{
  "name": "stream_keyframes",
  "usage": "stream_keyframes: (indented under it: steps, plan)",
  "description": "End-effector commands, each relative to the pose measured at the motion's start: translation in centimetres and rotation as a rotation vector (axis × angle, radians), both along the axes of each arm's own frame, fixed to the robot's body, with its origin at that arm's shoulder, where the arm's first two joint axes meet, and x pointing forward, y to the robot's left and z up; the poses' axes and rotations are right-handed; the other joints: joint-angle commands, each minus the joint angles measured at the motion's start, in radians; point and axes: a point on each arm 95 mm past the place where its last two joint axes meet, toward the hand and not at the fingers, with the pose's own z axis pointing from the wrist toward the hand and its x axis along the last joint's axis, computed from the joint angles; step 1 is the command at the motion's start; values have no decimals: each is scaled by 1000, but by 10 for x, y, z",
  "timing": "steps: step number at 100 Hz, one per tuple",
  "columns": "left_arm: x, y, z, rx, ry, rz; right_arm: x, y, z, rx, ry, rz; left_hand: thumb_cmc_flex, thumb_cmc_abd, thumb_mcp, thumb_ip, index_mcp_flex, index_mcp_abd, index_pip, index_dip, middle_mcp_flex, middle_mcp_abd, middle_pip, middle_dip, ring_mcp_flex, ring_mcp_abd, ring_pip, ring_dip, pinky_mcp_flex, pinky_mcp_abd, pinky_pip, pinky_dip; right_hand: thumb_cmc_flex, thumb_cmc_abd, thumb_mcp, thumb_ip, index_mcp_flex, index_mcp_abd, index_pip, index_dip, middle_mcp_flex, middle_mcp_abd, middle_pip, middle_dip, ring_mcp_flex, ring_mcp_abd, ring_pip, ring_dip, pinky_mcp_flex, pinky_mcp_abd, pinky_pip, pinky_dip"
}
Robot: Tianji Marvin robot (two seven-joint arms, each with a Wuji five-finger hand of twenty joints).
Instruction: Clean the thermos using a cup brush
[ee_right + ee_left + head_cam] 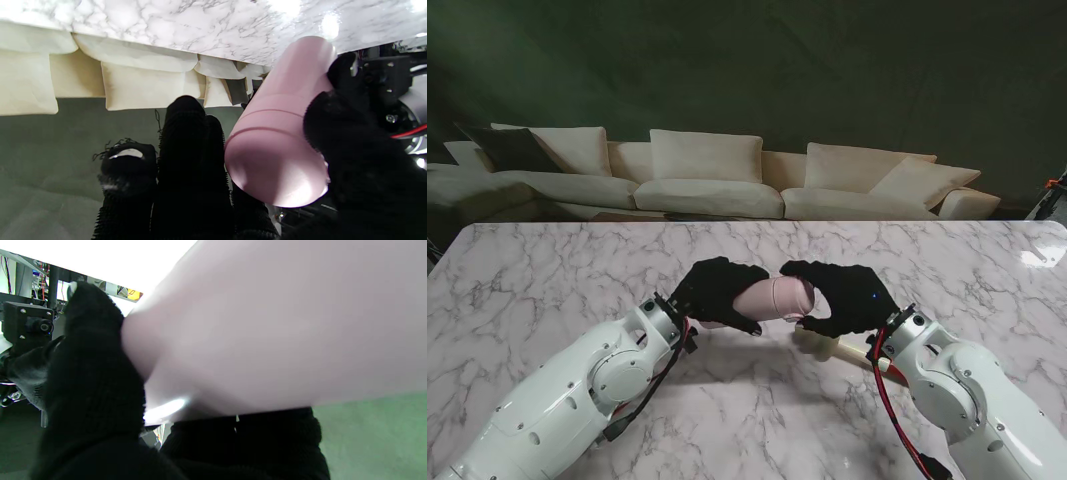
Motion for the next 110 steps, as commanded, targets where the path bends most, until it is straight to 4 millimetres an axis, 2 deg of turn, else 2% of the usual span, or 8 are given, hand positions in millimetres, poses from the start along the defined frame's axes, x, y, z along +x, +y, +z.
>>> stream_keyframes:
  steps: [1, 31, 47, 54, 74, 86, 98, 110]
  plan:
    - [0, -5, 5, -3, -3, -9, -1, 4, -4, 1, 27, 2, 340, 431, 494, 69, 109, -193, 139, 37, 20, -96, 64, 29, 62, -76, 159, 38, -4, -43, 34, 28, 2, 160, 2, 12, 120, 18, 102, -16, 100, -50, -7, -25, 59, 36, 0, 7, 27, 55, 72, -14]
    - [-1, -6, 5, -3, 4, -10, 1, 12, -10, 84, 129, -54, 340, 431, 495, 69, 110, -193, 139, 37, 21, -94, 65, 29, 62, -75, 159, 39, -5, -41, 35, 28, -112, 561, -394, 16, 529, 89, 126, -126, 599, 48, -139, -154, 206, 182, 190, 35, 265, 272, 201, -88]
    - [-2, -7, 5, 1, 6, -16, 0, 20, -13, 135, 159, -102, 339, 431, 495, 69, 110, -193, 139, 37, 21, -96, 65, 29, 62, -76, 160, 39, -4, -42, 35, 29, -332, 725, -695, 66, 397, 34, 20, -170, 522, 90, -150, -133, 206, 192, 164, -6, 268, 241, 211, -113]
    - [-2, -7, 5, 3, 8, -16, -3, 21, -11, 145, 162, -115, 339, 430, 495, 69, 109, -193, 139, 37, 21, -96, 65, 29, 63, -74, 160, 39, -4, -41, 35, 29, -397, 699, -730, 81, 208, -36, -29, -180, 365, 74, -142, -106, 203, 210, 54, -62, 208, 221, 188, -139]
    - [-2, -6, 5, 4, 8, -13, -12, 17, -4, 95, 64, -165, 339, 430, 496, 69, 111, -193, 139, 37, 21, -95, 65, 29, 62, -73, 161, 39, -4, -41, 36, 29, -694, 538, -342, 57, -144, -103, -283, -171, -142, 10, -201, -117, -62, 191, -186, -60, 38, 175, 94, -145]
    - [-2, -6, 6, 3, 7, -12, -17, 11, 1, 78, 24, -159, 339, 430, 496, 69, 110, -192, 138, 37, 21, -94, 65, 29, 62, -73, 162, 39, -5, -40, 36, 29, -600, 420, -288, 52, -94, -100, -666, 92, -482, 22, -302, -219, -358, 163, -535, -197, -249, 342, -235, -117]
    - [-2, -6, 7, 2, 4, -13, -20, 6, 5, 76, 8, -96, 338, 431, 496, 69, 110, -192, 138, 37, 22, -94, 65, 29, 63, -74, 162, 39, -4, -40, 37, 29, -370, 189, -228, 63, -93, -29, -647, 107, -533, 52, -424, -279, -480, 157, -687, -290, -395, 310, -461, -173]
    - [-2, -6, 7, 0, 2, -13, -21, 6, 5, 49, -14, -64, 338, 430, 496, 69, 111, -194, 138, 37, 21, -95, 65, 30, 63, -74, 162, 39, -4, -41, 37, 29, -138, 55, -245, 88, -90, 44, -420, 190, -516, 83, -222, -199, -405, 97, -591, -254, -322, 199, -450, -203]
